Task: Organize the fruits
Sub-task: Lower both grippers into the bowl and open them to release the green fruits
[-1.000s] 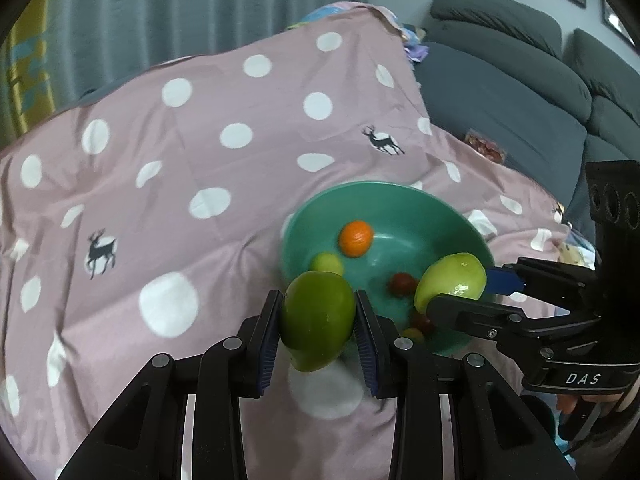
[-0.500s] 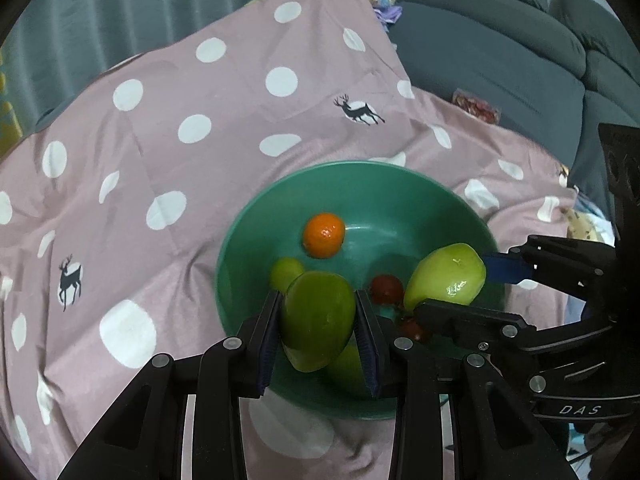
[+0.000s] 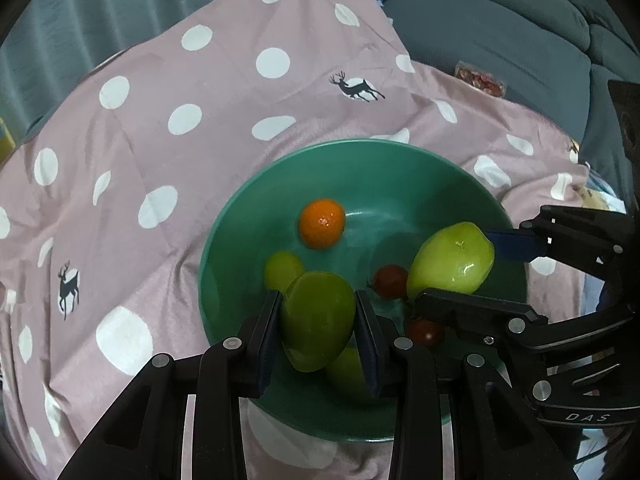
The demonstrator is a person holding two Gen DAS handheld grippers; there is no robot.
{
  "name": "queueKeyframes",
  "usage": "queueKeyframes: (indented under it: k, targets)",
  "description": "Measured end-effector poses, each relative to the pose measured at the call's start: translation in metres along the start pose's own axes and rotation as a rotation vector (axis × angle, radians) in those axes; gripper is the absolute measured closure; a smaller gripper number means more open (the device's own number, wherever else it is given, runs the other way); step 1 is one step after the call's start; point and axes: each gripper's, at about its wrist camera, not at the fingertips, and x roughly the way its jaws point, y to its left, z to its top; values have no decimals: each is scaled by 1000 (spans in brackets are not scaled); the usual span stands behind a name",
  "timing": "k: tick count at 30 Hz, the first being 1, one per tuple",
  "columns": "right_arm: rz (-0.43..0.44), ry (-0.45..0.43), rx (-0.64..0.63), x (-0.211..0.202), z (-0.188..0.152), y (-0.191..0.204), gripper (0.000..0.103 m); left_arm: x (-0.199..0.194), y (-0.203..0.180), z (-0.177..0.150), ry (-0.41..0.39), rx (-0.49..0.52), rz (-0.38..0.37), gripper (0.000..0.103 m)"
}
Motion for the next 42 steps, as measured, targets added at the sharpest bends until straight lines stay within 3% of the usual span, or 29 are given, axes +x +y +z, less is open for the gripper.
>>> queueKeyframes:
  k: [42]
  targets:
    - [-40, 80, -50, 11, 5, 0, 56, 20, -4, 1, 100, 38, 32, 67]
